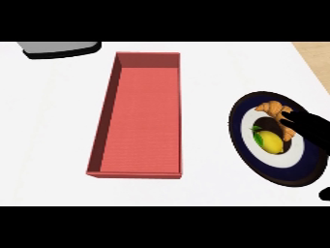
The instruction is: Pick the lemon from the plate and place it in the cardboard box
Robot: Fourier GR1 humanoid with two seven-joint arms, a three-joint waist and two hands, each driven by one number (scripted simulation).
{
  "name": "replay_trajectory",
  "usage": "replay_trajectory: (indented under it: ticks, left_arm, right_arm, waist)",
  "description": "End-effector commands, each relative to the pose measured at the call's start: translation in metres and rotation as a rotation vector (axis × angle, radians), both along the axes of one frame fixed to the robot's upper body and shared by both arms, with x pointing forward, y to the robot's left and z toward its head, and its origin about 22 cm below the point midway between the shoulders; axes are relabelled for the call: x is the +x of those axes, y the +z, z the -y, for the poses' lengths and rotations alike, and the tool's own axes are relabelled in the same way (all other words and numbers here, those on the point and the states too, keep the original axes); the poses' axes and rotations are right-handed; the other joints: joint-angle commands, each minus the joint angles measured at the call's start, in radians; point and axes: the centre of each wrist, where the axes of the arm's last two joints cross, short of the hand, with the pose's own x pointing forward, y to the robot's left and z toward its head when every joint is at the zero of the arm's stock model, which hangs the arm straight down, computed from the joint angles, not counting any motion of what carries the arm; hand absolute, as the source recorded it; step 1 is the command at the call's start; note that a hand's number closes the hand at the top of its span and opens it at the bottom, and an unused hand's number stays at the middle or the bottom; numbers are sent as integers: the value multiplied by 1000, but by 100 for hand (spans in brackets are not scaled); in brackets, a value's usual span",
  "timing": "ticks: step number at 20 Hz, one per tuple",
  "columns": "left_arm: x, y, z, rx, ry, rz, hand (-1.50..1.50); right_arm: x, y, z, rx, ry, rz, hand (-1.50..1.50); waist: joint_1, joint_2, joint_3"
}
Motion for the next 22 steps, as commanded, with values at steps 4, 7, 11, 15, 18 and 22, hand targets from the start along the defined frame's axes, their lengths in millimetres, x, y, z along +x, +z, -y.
replay_trajectory:
  ticks: [4, 7, 11, 15, 18, 22]
  left_arm:
    - [96, 49, 32, -95, -90, 600, 0]
    - [96, 48, 31, -96, -114, 597, 0]
    - [98, 47, 35, -109, -111, 604, 0]
    - [101, 47, 34, -105, -108, 607, 0]
    - [100, 46, 34, -99, -112, 608, 0]
    - [104, 49, 34, -106, -123, 616, 0]
  right_arm:
    - [-3, -11, -3, -49, -47, -33, -150]
    - [-4, -17, -5, -57, -71, -46, -150]
    - [0, -17, -6, -59, -88, -18, -150]
    - [0, -20, -15, -46, -72, 2, -150]
    - [-3, -27, -13, -69, -82, -8, -150]
    - [-2, -36, -15, -93, -81, -31, -150]
  waist:
    - [-8, 11, -4]
    - [-3, 12, -4]
    - [7, 14, -3]
    - [8, 15, -3]
    - [6, 11, -3]
    - [6, 21, -3]
